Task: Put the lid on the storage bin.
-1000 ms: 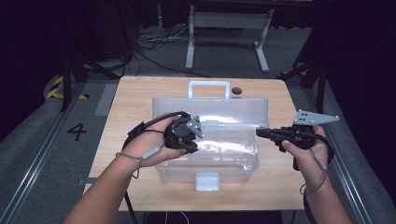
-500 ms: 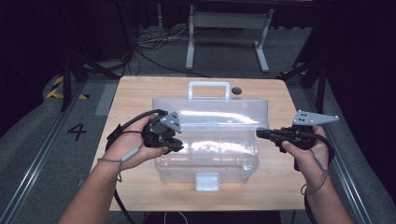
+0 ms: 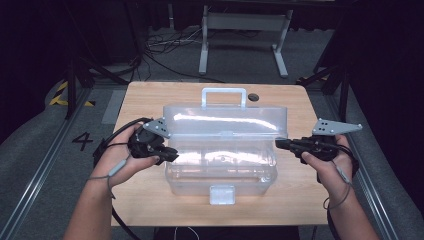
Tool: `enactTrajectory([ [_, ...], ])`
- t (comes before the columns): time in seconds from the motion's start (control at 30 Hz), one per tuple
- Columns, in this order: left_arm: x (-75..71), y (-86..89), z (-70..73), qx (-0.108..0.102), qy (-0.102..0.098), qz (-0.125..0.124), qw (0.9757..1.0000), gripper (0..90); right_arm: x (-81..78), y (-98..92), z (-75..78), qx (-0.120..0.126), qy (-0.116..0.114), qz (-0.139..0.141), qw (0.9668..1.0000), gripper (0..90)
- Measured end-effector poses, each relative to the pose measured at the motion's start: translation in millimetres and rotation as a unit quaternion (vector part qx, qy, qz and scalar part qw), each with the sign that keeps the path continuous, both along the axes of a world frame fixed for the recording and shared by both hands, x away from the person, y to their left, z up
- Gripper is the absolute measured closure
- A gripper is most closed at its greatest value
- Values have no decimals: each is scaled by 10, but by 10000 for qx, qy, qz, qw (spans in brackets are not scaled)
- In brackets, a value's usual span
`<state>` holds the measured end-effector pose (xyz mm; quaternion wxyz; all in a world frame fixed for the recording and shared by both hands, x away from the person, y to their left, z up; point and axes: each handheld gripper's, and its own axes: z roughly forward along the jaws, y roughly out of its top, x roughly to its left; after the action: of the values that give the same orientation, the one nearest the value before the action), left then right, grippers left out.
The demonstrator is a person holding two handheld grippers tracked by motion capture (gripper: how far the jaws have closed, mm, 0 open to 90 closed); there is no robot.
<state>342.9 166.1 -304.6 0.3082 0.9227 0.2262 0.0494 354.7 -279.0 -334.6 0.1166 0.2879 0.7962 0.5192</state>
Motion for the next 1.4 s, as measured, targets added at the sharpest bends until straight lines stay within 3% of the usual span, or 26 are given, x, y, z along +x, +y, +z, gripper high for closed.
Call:
enactTrajectory([
  [0.2, 15, 148, -87, -238, 32, 231, 9994, 808, -20, -1, -7, -16, 12, -18, 10000, 900],
  [0.33, 24, 197, -159, -240, -58, 454, 9987, 800, -25, -5, -9, -13, 16, -24, 10000, 900],
  [0.4, 34, 246, -210, -412, -60, 521, 9978, 799, -29, -5, -9, -16, 14, -32, 10000, 900],
  [0.57, 64, 318, -247, -436, -37, 725, 9964, 800, -36, -8, -5, -27, 4, -40, 10000, 900],
  [0.7, 94, 411, -291, -307, -133, 1067, 9937, 798, -38, -9, -8, -12, 20, -34, 10000, 900],
  [0.8, 103, 465, -311, -374, -137, 1198, 9920, 798, -39, -18, -7, -5, 30, -24, 10000, 900],
  [1.0, 133, 594, -375, -426, -88, 1594, 9863, 782, -47, -22, -7, -27, 42, -27, 10000, 900],
  [1.1, 164, 639, -421, -425, -76, 1680, 9848, 782, -53, -17, -6, -63, 36, -37, 10000, 900],
  [1.17, 189, 669, -460, -457, -29, 1814, 9824, 772, -61, -13, -6, -93, 39, -50, 9999, 900],
  [1.4, 261, 711, -547, -410, 0, 1901, 9809, 738, -80, -15, -17, -142, 59, -66, 9999, 900],
])
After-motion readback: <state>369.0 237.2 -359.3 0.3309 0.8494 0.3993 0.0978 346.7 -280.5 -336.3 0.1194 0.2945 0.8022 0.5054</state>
